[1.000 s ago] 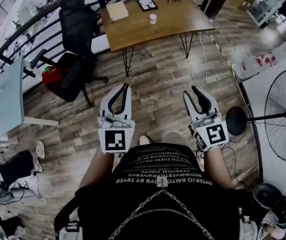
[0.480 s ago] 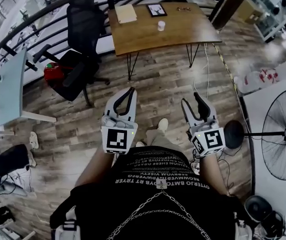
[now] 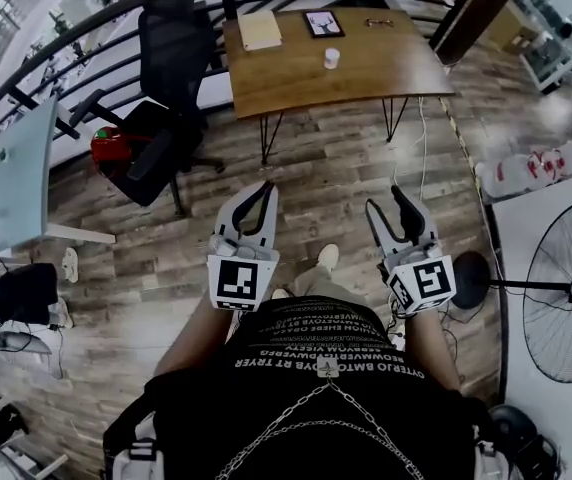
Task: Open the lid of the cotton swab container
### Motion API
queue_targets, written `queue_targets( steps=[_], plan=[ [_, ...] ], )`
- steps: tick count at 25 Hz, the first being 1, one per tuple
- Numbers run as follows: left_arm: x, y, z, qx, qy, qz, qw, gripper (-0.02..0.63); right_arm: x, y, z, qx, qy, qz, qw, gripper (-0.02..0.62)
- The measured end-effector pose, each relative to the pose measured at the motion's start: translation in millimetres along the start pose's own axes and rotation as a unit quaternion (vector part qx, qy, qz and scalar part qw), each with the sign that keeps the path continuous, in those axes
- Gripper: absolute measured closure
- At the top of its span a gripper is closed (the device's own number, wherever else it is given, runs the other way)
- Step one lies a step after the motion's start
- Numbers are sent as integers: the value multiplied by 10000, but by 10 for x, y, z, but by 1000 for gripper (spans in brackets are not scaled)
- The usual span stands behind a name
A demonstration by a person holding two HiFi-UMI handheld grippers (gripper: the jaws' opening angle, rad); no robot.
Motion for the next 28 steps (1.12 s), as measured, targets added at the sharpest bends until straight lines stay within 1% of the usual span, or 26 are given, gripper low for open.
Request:
queue_targets(
  steps=[7,13,23,28],
  plan=[
    [-37,-424,9,36,-18,-156,9999,575,-315,-224,-15,22,14,2,10000,387],
    [-34,-765,17,83,-44,-181,9998,575,-578,-406,-107,74,-58,-25,10000,387],
    [-53,-1217,121,161,-138,-69,9998,575,-1051,-699,-83,-103,-122,50,9999,387],
    [-52,-1414,253,129,-168,39,9998,575,-1207,-844,-30,-182,-127,230,9995,387]
  ],
)
Point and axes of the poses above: the fingertips, and each gripper's own axes: y backward along the fingers, x to its left, z out of its top, the point moved 2 cm from there along y, backward along the fingers, and after that the axes turned 7 degrees about y, right-handed, at the moved point
